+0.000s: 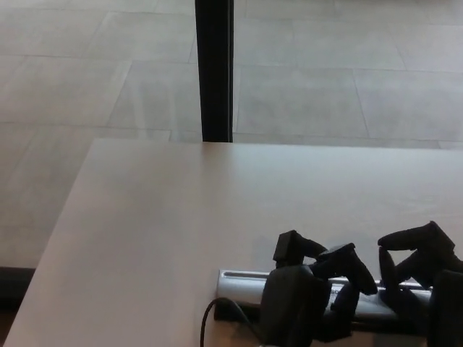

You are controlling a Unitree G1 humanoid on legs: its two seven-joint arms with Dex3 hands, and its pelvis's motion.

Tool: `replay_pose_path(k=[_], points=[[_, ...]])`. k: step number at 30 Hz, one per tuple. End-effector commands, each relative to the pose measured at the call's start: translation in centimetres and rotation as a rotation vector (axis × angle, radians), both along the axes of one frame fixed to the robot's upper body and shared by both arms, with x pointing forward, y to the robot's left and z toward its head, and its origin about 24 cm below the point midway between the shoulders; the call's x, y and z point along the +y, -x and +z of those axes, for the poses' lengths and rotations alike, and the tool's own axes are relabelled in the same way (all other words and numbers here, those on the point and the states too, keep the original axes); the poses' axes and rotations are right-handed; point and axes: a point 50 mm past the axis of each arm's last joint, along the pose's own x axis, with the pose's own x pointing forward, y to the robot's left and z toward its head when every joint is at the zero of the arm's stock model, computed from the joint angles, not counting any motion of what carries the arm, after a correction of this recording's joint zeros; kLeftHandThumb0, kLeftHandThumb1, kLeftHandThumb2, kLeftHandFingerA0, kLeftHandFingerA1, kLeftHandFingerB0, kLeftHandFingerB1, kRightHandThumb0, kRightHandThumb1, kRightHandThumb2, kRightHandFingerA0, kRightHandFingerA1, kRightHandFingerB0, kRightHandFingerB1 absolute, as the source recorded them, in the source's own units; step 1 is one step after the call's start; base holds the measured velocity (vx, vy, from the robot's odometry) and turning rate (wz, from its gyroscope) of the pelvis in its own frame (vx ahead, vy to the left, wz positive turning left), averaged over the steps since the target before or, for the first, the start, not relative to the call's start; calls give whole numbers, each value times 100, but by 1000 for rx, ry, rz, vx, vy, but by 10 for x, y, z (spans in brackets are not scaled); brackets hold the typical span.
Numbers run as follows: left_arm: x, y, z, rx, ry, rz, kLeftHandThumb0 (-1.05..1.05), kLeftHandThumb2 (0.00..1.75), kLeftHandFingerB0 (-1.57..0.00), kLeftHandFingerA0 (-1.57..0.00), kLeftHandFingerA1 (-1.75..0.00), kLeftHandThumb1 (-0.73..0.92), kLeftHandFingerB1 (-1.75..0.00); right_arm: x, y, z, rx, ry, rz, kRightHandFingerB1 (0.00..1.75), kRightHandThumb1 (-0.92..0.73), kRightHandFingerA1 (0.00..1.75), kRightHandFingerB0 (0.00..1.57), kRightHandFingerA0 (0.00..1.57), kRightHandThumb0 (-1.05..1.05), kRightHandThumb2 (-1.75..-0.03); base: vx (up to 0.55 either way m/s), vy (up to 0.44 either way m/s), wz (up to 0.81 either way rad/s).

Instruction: A hole pucnch is kept on the middle on the desk infront of the robot and the robot uses both its hands as fists to press on it and use it

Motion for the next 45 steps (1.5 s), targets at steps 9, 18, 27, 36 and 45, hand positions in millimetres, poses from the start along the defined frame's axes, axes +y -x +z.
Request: replay_pose_path(k=[9,18,27,36,45], points=[[88,-58,132,156,591,-60,-29,104,-71,-93,-175,69,-153,-48,-8,124,-265,-40,109,139,-65,175,78,109,-26,-112,0,0,0],[166,-57,171,169,649,-52,-27,99,-72,-92,-175,70,-149,-129,25,197,-359,9,-30,146,-54,175,81,108,-28,-114,0,0,0],[318,-24,138,231,616,414,-17,76,-59,-81,-175,85,-137,-274,115,219,-192,69,-541,98,-50,140,90,134,-48,-110,0,0,0],[435,53,78,236,761,1107,-52,88,-97,-117,-168,41,-132,-336,203,152,-48,-123,-1000,97,-66,162,81,110,-46,-86,0,0,0],[473,142,-2,430,615,1515,-59,82,-92,-107,-152,63,-84,-329,233,58,263,-252,-1137,60,-73,93,62,92,-52,-66,0,0,0]])
